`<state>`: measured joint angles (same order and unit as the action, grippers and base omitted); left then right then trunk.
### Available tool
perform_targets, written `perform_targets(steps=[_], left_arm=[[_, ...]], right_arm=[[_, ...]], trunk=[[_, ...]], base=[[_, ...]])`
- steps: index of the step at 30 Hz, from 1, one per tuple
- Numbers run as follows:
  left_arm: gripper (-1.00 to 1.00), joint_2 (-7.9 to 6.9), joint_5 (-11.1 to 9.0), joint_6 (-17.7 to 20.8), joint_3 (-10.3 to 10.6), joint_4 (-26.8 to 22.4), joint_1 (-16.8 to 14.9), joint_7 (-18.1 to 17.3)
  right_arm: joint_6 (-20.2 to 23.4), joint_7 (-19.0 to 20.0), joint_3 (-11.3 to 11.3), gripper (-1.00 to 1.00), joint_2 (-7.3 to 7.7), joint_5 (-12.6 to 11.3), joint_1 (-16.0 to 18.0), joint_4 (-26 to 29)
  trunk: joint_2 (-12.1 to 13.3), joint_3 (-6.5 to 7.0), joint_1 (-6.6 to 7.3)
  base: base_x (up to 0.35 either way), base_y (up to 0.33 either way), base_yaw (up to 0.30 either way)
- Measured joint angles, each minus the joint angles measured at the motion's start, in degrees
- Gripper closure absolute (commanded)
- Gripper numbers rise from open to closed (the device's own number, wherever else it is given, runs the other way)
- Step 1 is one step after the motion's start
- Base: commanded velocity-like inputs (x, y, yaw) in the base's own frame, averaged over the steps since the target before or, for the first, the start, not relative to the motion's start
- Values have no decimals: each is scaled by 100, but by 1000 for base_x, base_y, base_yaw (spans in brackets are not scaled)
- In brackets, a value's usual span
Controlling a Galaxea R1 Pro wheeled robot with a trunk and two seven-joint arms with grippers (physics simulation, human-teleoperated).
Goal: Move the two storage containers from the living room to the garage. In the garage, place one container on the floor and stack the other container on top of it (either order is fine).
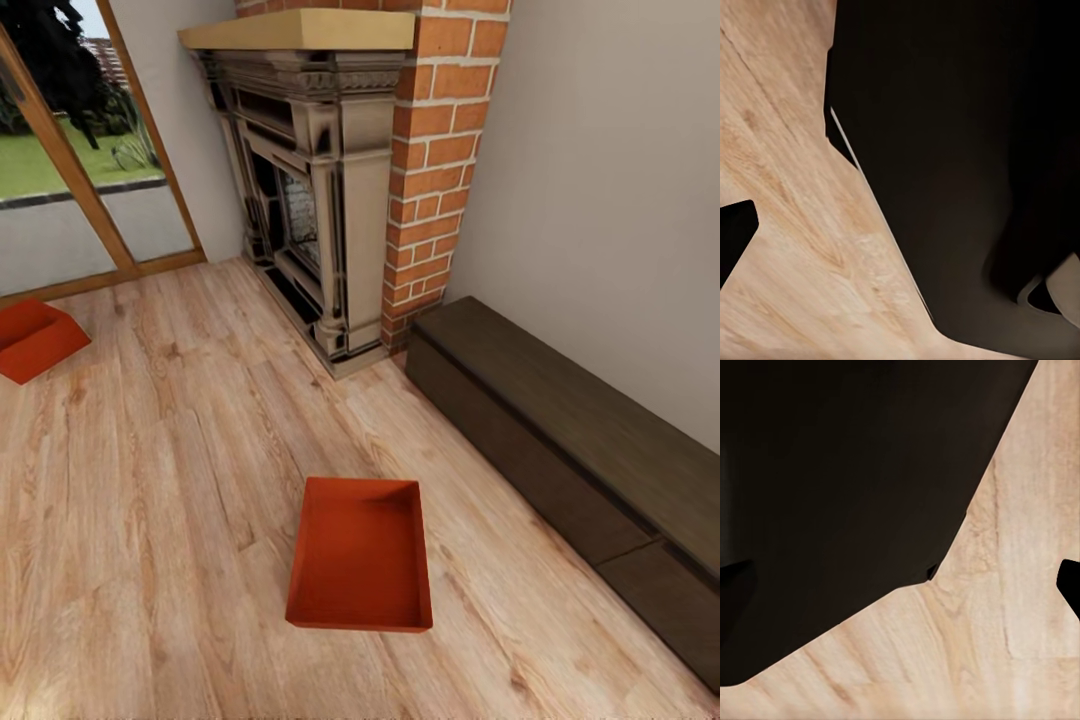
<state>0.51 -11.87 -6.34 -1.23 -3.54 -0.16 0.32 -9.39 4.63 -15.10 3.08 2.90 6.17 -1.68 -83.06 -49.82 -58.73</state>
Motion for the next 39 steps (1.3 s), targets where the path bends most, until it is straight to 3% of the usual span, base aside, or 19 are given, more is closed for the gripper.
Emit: perform_targets(steps=[30, 39], left_arm=[[-100, 0, 3, 0, 0, 0, 0, 0], [-100, 4, -46, 8, -12, -13, 0, 7]], right_arm=[[-11, 5, -5, -100, -7, 18, 0, 8], [16, -1, 46, -100, -65, -27, 5, 245]], trunk=[[0, -16, 0], [0, -16, 0]], base=[[0, 0, 0], [0, 0, 0]])
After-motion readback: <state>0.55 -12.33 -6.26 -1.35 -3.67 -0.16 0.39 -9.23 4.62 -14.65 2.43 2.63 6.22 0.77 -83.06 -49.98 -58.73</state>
